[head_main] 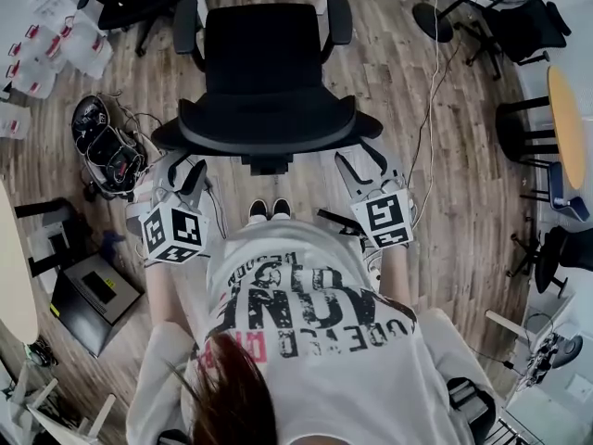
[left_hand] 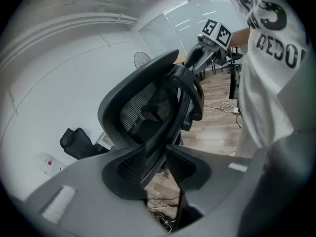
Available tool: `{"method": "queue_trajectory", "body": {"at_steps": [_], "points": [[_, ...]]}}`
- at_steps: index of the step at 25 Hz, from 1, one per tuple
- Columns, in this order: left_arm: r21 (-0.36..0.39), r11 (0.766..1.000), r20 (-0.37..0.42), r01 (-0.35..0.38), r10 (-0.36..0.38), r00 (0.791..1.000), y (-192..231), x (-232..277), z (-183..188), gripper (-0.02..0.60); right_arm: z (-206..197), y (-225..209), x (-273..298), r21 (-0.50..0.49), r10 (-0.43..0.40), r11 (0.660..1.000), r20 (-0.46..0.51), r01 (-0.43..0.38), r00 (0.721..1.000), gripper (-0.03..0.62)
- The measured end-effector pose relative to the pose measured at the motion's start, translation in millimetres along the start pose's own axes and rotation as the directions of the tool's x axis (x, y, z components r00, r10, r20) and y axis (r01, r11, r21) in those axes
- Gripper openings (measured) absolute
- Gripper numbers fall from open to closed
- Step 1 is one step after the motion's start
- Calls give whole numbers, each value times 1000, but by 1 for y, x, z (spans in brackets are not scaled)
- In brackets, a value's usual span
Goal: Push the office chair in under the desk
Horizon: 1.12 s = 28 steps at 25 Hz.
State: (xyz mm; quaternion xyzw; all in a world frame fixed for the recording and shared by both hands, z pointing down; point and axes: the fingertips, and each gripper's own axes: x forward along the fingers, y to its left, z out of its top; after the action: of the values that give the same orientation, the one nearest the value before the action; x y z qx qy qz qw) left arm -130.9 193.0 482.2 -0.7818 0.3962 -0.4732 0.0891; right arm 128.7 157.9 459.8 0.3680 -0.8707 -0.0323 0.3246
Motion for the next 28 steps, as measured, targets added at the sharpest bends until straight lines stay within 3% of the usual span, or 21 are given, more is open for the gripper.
{"method": "queue_trajectory", "body": {"at_steps": [7,11,15,23,28], "points": [[149,987,-116,60,-42,992,-3,26,-12,155,-19,3,25,-219,6,975,-177,-46,984,175],[123,988,-93,88,-77,993,-7,35,-17,155,-31,6,37,-267,24,959,-243,-91,970,176],[113,991,-77,70,-62,995,-7,38,-16,155,-37,4,42,-323,7,941,-270,-97,963,178],[92,994,-10,66,-65,998,-7,40,-17,167,-38,4,44,-309,-6,947,-286,-86,958,178],[47,986,45,161,-164,985,-4,47,-20,189,-37,3,45,-286,-10,955,-303,-81,953,178]]}}
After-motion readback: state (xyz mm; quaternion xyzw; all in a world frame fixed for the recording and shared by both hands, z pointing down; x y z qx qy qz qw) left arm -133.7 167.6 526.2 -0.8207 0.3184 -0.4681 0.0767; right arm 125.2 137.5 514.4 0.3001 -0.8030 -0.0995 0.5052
